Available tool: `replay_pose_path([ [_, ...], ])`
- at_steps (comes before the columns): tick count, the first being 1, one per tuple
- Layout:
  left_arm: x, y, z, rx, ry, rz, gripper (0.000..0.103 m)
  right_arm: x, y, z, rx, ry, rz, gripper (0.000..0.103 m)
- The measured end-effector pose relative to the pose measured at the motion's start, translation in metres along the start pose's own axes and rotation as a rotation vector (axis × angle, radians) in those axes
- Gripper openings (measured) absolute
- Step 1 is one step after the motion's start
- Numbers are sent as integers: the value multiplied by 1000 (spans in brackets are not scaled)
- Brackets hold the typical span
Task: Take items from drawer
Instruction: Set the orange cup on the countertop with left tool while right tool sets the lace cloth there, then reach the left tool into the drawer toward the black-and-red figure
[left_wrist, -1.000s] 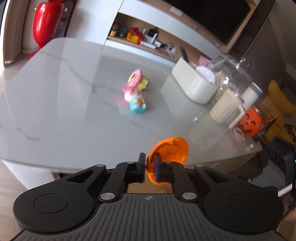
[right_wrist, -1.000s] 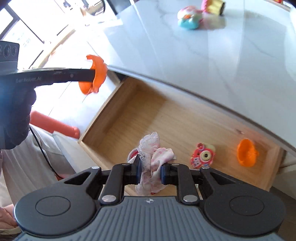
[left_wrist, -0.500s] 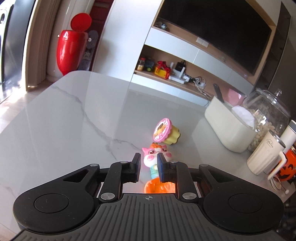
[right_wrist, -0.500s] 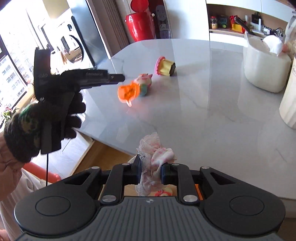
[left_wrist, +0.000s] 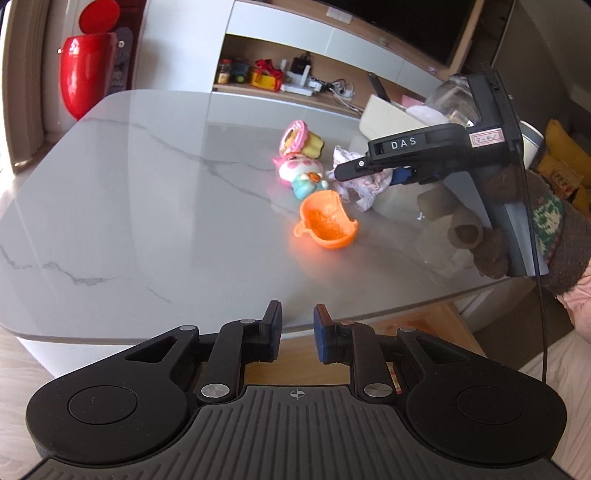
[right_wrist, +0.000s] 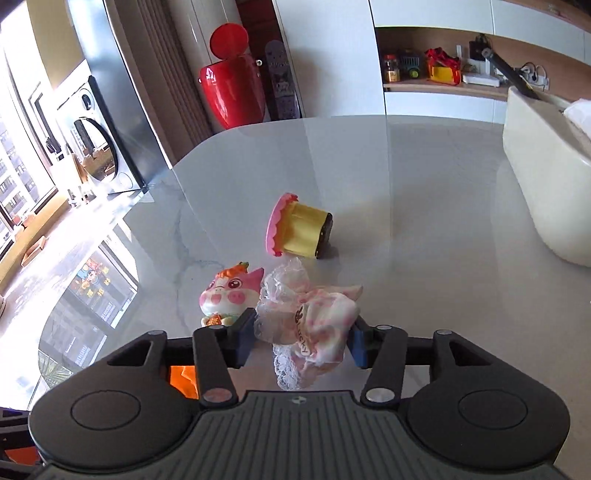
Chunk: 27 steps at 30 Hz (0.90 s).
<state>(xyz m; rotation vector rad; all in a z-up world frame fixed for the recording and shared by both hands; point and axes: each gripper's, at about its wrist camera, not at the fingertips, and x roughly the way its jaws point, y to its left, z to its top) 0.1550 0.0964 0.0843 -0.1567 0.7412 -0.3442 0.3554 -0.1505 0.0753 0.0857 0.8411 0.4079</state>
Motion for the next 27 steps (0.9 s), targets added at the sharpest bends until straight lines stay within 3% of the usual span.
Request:
replay_pose_path([
  [4,3,-5,1,23,30,-42,20,-10,-2,-8,-15,-3,-12,68],
  [7,-3,-14,0,92,19,-68,20,-40,4,-12,-71,-69,-20,72],
  [10,-5,-24,0,153,35,-129,20,-90,9,-20,-144,-150,-3,88],
  [12,5,-32,-5,193,118,-192,20,-126,7,-32,-177,-168,48,99],
  [14,23,-45,-15,259,223,-205,20,-153,2,-50,-203,-152,107,103],
  [19,80,-77,-51,436,535,-183,21,-167,-23,-105,-211,19,158,103],
  [22,115,-82,-61,337,718,-173,20,-148,-43,-138,-146,124,94,103],
  [25,133,-86,-66,183,797,-145,20,-130,-61,-149,-56,204,25,103],
  [27,141,-89,-69,100,822,-123,20,-132,-67,-154,-46,209,10,103],
])
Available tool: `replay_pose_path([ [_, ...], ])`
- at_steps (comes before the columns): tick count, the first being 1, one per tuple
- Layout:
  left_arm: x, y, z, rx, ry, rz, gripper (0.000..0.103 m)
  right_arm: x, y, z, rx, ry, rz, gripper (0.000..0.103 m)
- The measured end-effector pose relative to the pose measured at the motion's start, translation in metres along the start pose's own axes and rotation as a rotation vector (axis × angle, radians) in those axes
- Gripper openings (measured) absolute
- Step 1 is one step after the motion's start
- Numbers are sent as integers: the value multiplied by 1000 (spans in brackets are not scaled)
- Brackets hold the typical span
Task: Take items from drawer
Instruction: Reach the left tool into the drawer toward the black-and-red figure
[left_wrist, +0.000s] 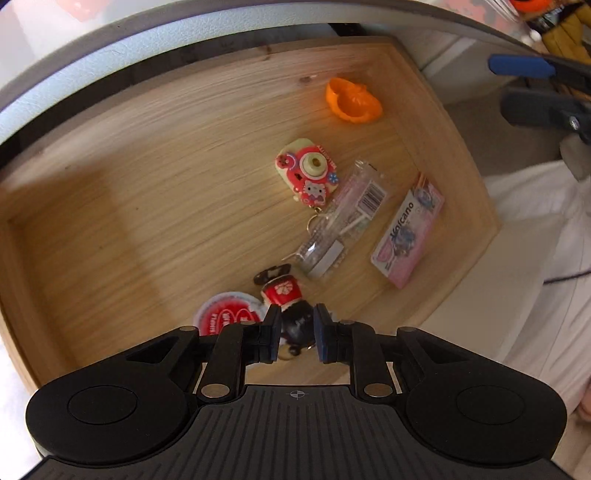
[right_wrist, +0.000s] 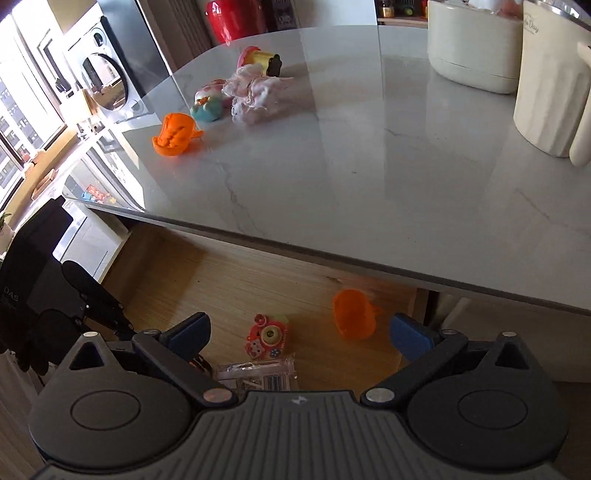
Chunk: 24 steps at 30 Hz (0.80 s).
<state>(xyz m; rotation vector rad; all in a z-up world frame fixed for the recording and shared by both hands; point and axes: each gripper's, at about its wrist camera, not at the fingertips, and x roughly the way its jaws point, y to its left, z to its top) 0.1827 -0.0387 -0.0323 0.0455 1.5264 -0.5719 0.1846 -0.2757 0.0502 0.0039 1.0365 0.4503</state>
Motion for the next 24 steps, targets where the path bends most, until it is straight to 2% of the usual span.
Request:
replay_pose_path([
  [2,10,-5,6,-38,36,23,21,-2,-1,-3,2,3,12,103],
  [4,22,-14,10,-20,80,97,23,-3,-1,-4,-9,2,16,103],
  [6,33,-22,12,5,136,142,37,-5,0,-6,-27,1,20,103],
  [10,48,-27,17,63,186,188,33,-8,3,-6,-48,-10,24,103],
  [15,39,-22,18,54,111,170,32,-5,0,-6,-58,-20,-39,103],
  [20,-18,-3,-12,-4,-65,87,32,7,-4,-12,-67,25,-95,103],
  [24,-65,28,-43,-129,-223,57,32,19,8,-13,-115,78,-94,103],
])
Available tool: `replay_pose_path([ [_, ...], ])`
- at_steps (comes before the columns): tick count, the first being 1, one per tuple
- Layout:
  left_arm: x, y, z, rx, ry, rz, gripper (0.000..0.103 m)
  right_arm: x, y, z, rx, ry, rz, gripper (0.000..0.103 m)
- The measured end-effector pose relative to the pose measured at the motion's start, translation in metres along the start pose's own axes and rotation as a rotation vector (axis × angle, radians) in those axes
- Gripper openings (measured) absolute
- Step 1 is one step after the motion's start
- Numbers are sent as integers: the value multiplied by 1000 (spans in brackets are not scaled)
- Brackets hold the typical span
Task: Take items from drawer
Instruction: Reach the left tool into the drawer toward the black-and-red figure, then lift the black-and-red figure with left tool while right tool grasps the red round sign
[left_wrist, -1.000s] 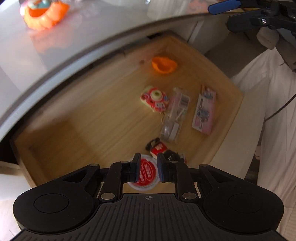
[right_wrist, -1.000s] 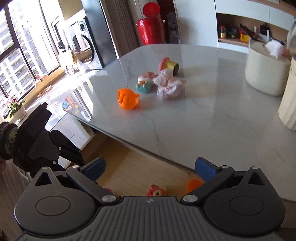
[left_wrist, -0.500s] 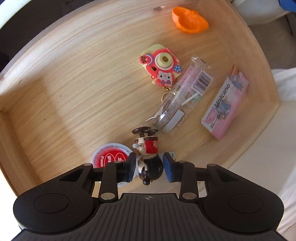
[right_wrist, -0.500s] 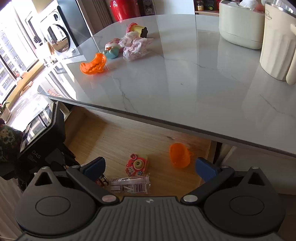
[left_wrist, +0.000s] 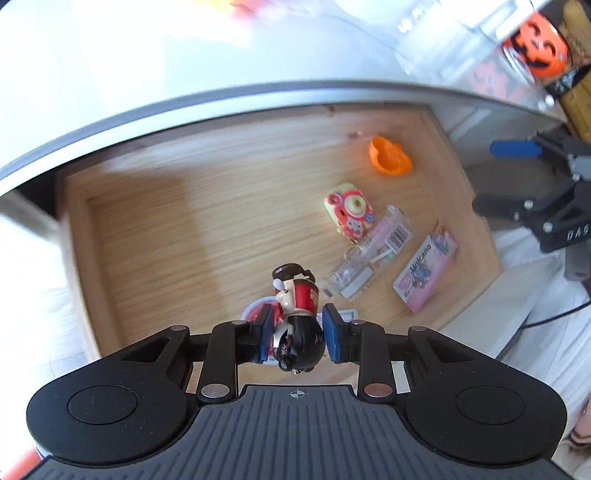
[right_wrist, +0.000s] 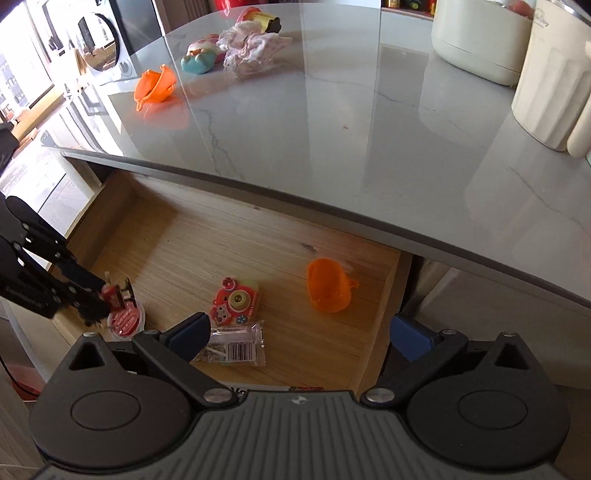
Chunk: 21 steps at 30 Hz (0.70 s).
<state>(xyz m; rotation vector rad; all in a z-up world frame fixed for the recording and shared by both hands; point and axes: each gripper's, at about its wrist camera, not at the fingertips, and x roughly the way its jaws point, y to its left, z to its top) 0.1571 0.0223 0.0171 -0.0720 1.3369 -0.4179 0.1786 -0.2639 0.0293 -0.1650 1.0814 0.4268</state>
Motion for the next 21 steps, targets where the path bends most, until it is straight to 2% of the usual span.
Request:
replay_pose_path([
  [3,-17,31,-16,-121,-102,-20,32,6,23,7,-76,27,48,103],
  [5,-19,47,-24,-196,-151,-47,32,15,46,15,-138,79,121,103],
  [7,-23,56,-27,-234,-176,-40,32,31,73,26,-215,149,206,103],
  [9,-31,60,-27,-235,-218,-27,32,52,101,35,-290,209,256,103],
  [11,-34,63,-30,-241,-246,-17,32,75,126,44,-340,265,262,103],
  [14,-39,65,-32,-228,-260,44,32,110,158,55,-358,358,282,94],
  [18,-45,56,-31,-161,-292,150,32,149,186,59,-335,496,278,86],
  [21,-44,53,-31,-139,-290,146,32,163,199,55,-374,552,242,82],
])
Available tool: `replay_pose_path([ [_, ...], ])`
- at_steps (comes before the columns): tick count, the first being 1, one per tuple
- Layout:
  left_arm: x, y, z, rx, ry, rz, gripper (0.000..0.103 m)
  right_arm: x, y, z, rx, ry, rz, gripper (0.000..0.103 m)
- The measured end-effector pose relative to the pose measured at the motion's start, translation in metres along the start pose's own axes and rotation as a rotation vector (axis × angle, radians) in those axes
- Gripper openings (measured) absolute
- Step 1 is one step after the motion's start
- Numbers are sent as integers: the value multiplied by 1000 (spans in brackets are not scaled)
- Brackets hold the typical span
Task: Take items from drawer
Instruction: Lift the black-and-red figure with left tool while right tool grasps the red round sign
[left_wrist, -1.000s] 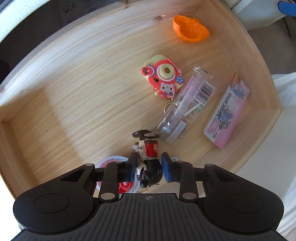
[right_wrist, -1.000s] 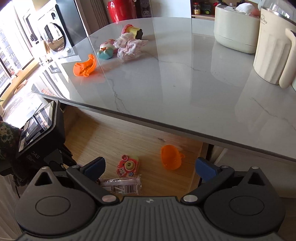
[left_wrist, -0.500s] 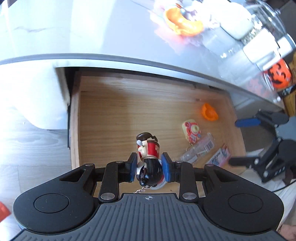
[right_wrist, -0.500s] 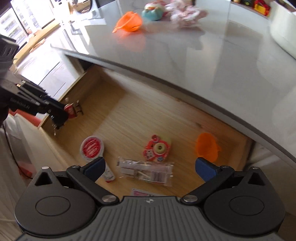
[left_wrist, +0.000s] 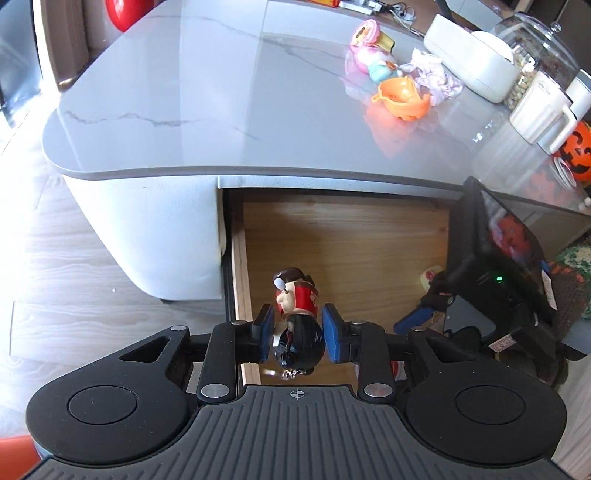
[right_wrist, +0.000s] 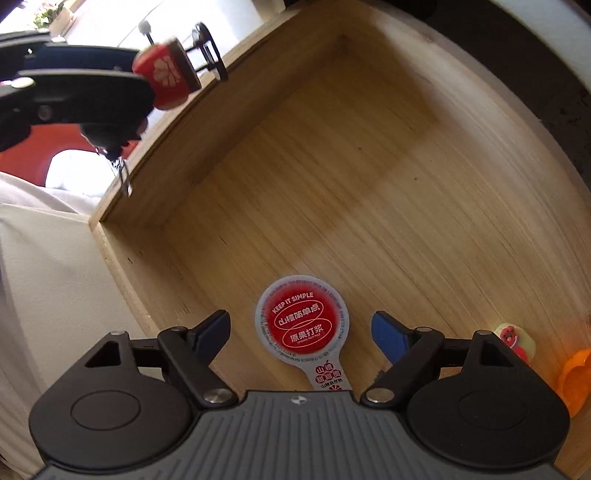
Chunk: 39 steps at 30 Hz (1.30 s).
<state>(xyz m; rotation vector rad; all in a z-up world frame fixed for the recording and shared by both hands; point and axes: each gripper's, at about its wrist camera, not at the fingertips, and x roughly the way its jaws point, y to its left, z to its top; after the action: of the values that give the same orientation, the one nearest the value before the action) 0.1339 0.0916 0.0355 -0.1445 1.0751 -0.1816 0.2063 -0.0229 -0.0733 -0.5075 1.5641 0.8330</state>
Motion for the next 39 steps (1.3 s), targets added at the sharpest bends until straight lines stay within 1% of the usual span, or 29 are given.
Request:
replay_pose_path([
  [1,0,-1,0,3,2,-3,32,4,2,1,-7,16,-15,79],
  [3,-2,1,-4,15,1,-5,32,11,3,2,-22,54,-36,59],
  [5,-3,-1,-5,20,0,-10,32,10,3,3,-31,60,-36,52],
  [6,-4,2,-6,21,2,-13,32,8,4,3,-51,40,-60,51],
  [8,-3,2,-7,17,8,-12,31,-2,4,5,-105,-32,-160,51],
  [9,-2,3,-7,11,13,-11,31,-8,0,7,-112,-73,-221,51],
  [11,-5,9,-11,-4,24,-8,31,-18,-10,11,-83,-126,-280,50],
  [13,-2,12,-13,-30,44,-17,31,-29,-20,9,-55,-166,-274,50],
  [14,-1,13,-14,-49,57,-33,31,-33,-21,6,-49,-174,-250,55],
  [15,-1,15,-15,-66,66,-52,31,-38,-23,1,-42,-190,-239,65],
  [17,2,14,-17,-89,78,-96,31,-42,-22,-8,-49,-204,-240,75],
  [19,4,10,-18,-79,84,-115,31,-43,-20,-15,-46,-197,-235,76],
  [23,10,0,-21,-25,106,-76,31,-32,-18,-18,-4,-163,-199,84],
  [26,15,-3,-24,-6,122,-48,31,-17,-11,-10,-24,-127,-199,84],
  [28,17,-4,-25,1,132,-32,31,-6,-6,-2,-50,-90,-215,83],
  [30,18,-7,-24,22,139,-13,31,-2,-3,1,-79,-69,-232,69],
  [31,19,-9,-24,32,142,-12,31,-6,-1,1,-85,-74,-225,61],
  [33,20,-13,-23,52,149,-21,31,-15,1,-1,-82,-83,-227,61],
  [35,21,-19,-22,77,154,-22,31,-29,2,-9,-87,-112,-231,61],
  [39,26,-29,-23,123,162,-23,31,-67,1,-36,-49,-192,-208,61],
])
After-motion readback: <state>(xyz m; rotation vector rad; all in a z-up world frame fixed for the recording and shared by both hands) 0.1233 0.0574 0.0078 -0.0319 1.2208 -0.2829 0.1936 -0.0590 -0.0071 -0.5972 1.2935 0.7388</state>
